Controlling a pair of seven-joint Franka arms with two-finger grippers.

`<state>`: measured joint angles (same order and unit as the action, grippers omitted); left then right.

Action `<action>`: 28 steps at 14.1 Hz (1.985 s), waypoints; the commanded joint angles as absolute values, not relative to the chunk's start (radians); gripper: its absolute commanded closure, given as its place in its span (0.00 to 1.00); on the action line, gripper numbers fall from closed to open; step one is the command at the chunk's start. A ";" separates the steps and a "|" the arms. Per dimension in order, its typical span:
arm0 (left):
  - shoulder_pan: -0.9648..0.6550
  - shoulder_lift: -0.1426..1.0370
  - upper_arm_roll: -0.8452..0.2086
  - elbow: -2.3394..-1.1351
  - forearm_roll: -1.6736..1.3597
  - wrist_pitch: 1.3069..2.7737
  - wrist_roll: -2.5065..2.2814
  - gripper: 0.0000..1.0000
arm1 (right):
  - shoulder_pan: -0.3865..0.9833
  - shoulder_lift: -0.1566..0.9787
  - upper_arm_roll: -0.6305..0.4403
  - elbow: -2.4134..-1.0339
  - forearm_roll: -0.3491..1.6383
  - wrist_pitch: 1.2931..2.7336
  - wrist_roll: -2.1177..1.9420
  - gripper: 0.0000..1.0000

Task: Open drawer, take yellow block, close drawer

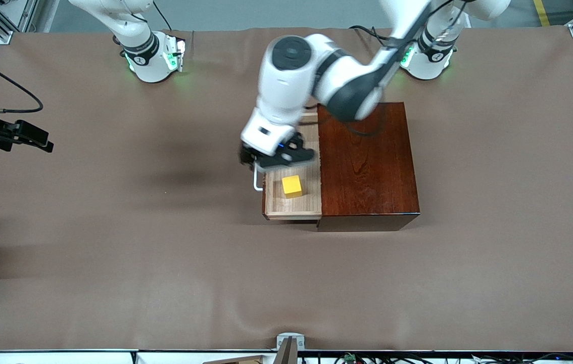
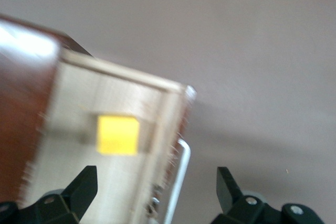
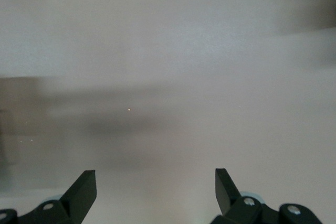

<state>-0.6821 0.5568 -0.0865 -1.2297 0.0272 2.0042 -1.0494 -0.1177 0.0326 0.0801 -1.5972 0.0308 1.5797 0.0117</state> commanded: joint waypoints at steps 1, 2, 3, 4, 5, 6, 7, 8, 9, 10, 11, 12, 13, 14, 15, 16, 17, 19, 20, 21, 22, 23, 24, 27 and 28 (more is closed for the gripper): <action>-0.577 0.483 -0.097 -1.272 0.017 1.921 -0.977 0.00 | -0.094 0.029 0.084 -1.597 0.023 1.582 0.023 0.00; -0.543 0.468 -0.097 -1.275 0.017 1.898 -0.953 0.00 | -0.084 0.029 0.084 -1.597 0.025 1.583 0.025 0.00; -0.514 0.457 -0.097 -1.278 0.017 1.888 -0.928 0.00 | -0.077 0.029 0.084 -1.595 0.032 1.586 0.026 0.00; -0.488 0.450 -0.097 -1.284 0.017 1.885 -0.911 0.00 | -0.069 0.029 0.084 -1.597 0.034 1.595 0.032 0.00; -0.465 0.433 -0.097 -1.301 0.017 1.882 -0.891 0.00 | -0.063 0.029 0.084 -1.597 0.037 1.598 0.052 0.00; -0.437 0.411 -0.097 -1.328 0.017 1.881 -0.859 0.00 | -0.060 0.029 0.084 -1.597 0.060 1.597 0.089 0.00; -0.405 0.376 -0.097 -1.368 0.017 1.881 -0.821 0.00 | -0.046 0.028 0.086 -1.595 0.087 1.597 0.180 0.00; -0.361 0.341 -0.100 -1.394 0.015 1.881 -0.786 0.00 | -0.017 0.028 0.086 -1.595 0.090 1.595 0.292 0.00; -0.321 0.312 -0.100 -1.419 0.015 1.876 -0.749 0.00 | 0.021 0.028 0.086 -1.595 0.094 1.595 0.419 0.00; -0.284 0.280 -0.101 -1.446 0.015 1.862 -0.702 0.00 | 0.066 0.028 0.086 -1.595 0.100 1.597 0.577 0.00; -0.250 0.252 -0.101 -1.466 0.014 1.849 -0.646 0.00 | 0.108 0.029 0.086 -1.594 0.109 1.597 0.733 0.00; -0.218 0.235 -0.101 -1.473 0.014 1.823 -0.585 0.00 | 0.161 0.029 0.086 -1.594 0.117 1.597 0.870 0.00; -0.189 0.226 -0.101 -1.471 0.014 1.784 -0.518 0.00 | 0.210 0.035 0.086 -1.594 0.121 1.600 0.982 0.00; -0.157 0.210 -0.101 -1.470 0.014 1.754 -0.447 0.00 | 0.259 0.054 0.086 -1.588 0.120 1.600 1.087 0.00; -0.122 0.193 -0.103 -1.470 0.006 1.728 -0.370 0.00 | 0.309 0.078 0.086 -1.563 0.120 1.598 1.195 0.00; -0.095 0.178 -0.103 -1.473 0.002 1.691 -0.301 0.00 | 0.360 0.112 0.084 -1.537 0.120 1.598 1.312 0.00; -0.072 0.166 -0.103 -1.474 0.002 1.654 -0.244 0.00 | 0.397 0.144 0.086 -1.522 0.123 1.600 1.432 0.00; -0.045 0.138 -0.103 -1.489 0.002 1.611 -0.175 0.00 | 0.446 0.207 0.084 -1.493 0.167 1.638 1.650 0.00; -0.023 0.121 -0.104 -1.509 0.002 1.611 -0.154 0.00 | 0.468 0.237 0.084 -1.483 0.195 1.678 1.736 0.00; -0.018 0.100 -0.104 -1.538 0.002 1.611 -0.137 0.00 | 0.485 0.264 0.086 -1.483 0.213 1.722 1.811 0.00; -0.020 0.085 -0.100 -1.564 0.003 1.612 -0.133 0.00 | 0.511 0.285 0.084 -1.483 0.216 1.768 1.868 0.00; -0.024 0.060 -0.094 -1.587 0.005 1.612 -0.130 0.00 | 0.537 0.304 0.084 -1.483 0.213 1.813 1.920 0.00; -0.028 0.045 -0.091 -1.600 0.009 1.614 -0.127 0.00 | 0.567 0.328 0.084 -1.483 0.209 1.862 1.972 0.00; -0.054 0.022 -0.045 -1.611 0.012 1.609 -0.088 0.00 | 0.630 0.400 0.081 -1.480 0.195 2.004 2.034 0.00; -0.057 0.018 -0.029 -1.614 0.011 1.606 -0.063 0.00 | 0.641 0.426 0.081 -1.479 0.193 2.041 2.036 0.00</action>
